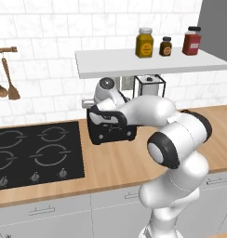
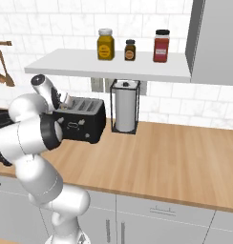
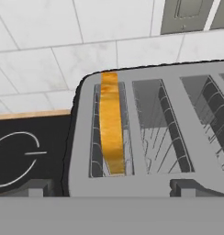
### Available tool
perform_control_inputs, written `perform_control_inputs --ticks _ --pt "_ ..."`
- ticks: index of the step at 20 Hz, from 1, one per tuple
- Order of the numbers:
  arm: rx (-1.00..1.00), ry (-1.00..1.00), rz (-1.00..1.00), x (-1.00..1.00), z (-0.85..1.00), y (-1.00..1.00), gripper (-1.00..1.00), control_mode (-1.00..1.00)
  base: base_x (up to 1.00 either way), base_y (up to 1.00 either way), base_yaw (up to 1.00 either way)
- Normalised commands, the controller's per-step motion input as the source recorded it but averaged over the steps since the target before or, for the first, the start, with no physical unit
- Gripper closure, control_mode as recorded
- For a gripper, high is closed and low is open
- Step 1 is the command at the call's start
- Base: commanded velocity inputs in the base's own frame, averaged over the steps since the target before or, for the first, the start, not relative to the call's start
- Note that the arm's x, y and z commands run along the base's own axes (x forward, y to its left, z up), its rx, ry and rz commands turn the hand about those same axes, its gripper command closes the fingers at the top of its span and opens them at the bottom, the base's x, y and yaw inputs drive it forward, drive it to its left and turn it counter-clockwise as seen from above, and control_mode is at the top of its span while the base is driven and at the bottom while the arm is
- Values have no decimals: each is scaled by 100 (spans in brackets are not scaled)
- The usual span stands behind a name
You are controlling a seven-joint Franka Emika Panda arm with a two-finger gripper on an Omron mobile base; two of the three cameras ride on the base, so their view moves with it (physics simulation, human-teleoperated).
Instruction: Start the toaster. Once the lever pops up, take the bread to the plate on the dining counter.
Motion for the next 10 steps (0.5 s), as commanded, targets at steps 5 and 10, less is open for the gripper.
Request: perform_control_inputs --ticks 5,10 --pt "0 0 0 6 -5 0 -100 -100 0 0 0" --pt "0 1 0 8 -2 0 -100 -100 0 0 0"
